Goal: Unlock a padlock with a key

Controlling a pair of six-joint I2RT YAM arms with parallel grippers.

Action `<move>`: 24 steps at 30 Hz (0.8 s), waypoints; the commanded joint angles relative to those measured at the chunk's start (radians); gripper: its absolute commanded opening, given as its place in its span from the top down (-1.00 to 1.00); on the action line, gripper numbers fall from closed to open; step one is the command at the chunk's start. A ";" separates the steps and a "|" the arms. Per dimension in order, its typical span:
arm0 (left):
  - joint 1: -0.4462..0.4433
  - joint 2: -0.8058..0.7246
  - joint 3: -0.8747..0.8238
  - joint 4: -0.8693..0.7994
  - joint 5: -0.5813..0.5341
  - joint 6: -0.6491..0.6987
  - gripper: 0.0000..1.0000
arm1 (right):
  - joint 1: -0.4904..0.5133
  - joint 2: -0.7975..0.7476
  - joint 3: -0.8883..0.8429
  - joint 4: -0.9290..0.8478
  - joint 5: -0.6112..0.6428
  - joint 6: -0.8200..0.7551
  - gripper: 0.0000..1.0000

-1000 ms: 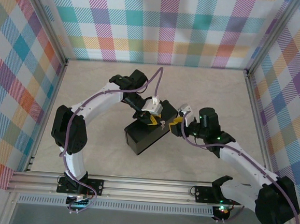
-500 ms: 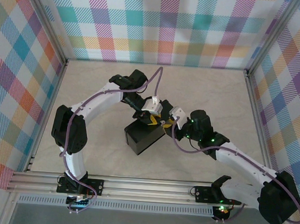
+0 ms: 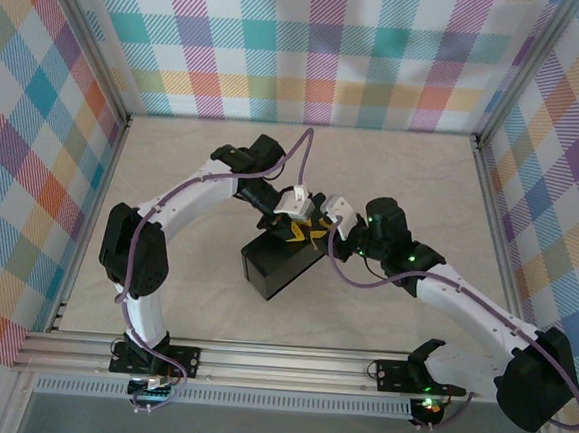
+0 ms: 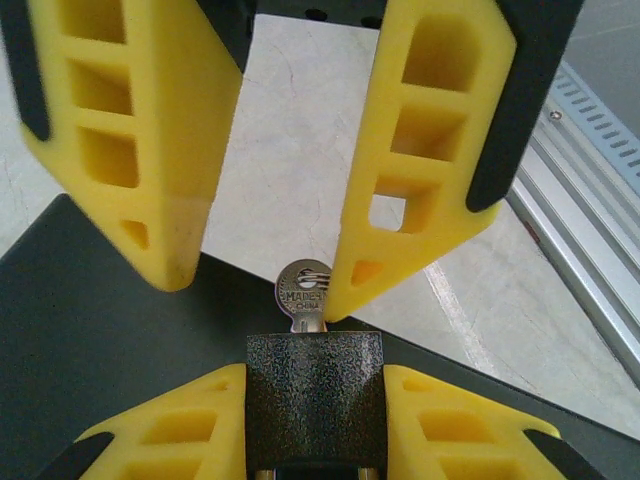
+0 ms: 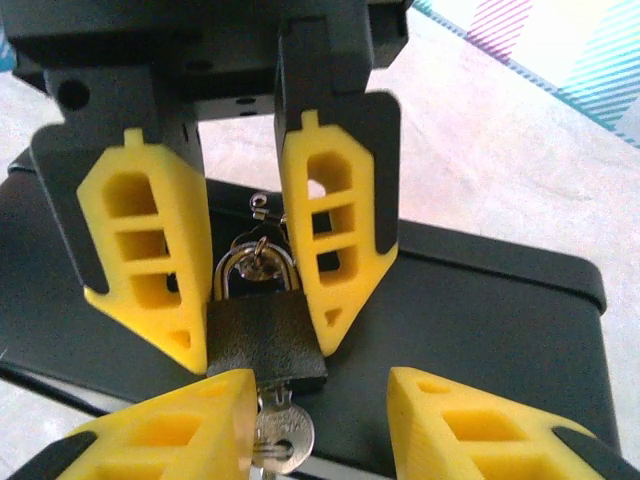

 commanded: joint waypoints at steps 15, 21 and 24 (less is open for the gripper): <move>0.006 0.043 -0.045 -0.003 0.009 0.010 0.57 | 0.012 0.005 0.014 -0.110 -0.001 -0.132 0.32; 0.006 0.044 -0.039 -0.006 0.013 0.008 0.57 | 0.023 -0.010 0.004 -0.036 0.016 -0.117 0.35; 0.005 0.048 -0.031 -0.015 0.017 0.011 0.57 | 0.023 -0.030 0.008 -0.030 0.012 -0.118 0.36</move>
